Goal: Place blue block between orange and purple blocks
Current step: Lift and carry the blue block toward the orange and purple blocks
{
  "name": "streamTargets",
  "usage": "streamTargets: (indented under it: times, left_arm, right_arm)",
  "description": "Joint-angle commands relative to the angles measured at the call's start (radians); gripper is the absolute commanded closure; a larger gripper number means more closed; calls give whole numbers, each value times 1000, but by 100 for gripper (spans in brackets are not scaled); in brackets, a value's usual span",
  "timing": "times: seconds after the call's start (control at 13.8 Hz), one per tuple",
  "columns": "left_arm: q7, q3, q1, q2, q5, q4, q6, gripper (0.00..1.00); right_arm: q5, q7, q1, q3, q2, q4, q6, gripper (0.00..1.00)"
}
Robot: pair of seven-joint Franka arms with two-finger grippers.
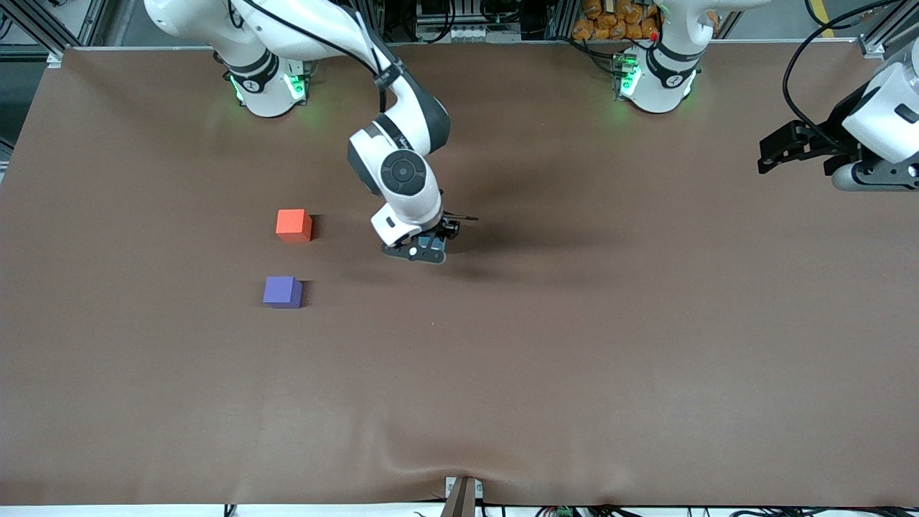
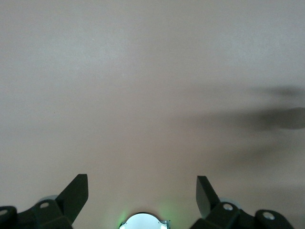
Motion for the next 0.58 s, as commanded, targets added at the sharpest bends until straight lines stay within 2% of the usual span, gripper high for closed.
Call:
streamTargets:
  times: [0.0, 0.22, 0.51]
  left_arm:
    - [6, -1, 1, 2, -14, 16, -11, 0]
    - [10, 1, 4, 4, -28, 16, -11, 0]
    - [10, 1, 1, 6, -31, 14, -11, 0]
  right_arm:
    - [3, -106, -105, 10, -82, 40, -127, 100]
    - [-3, -157, -176, 5, -150, 36, -220, 100]
    - [-20, -358, -297, 5, -196, -38, -230, 100]
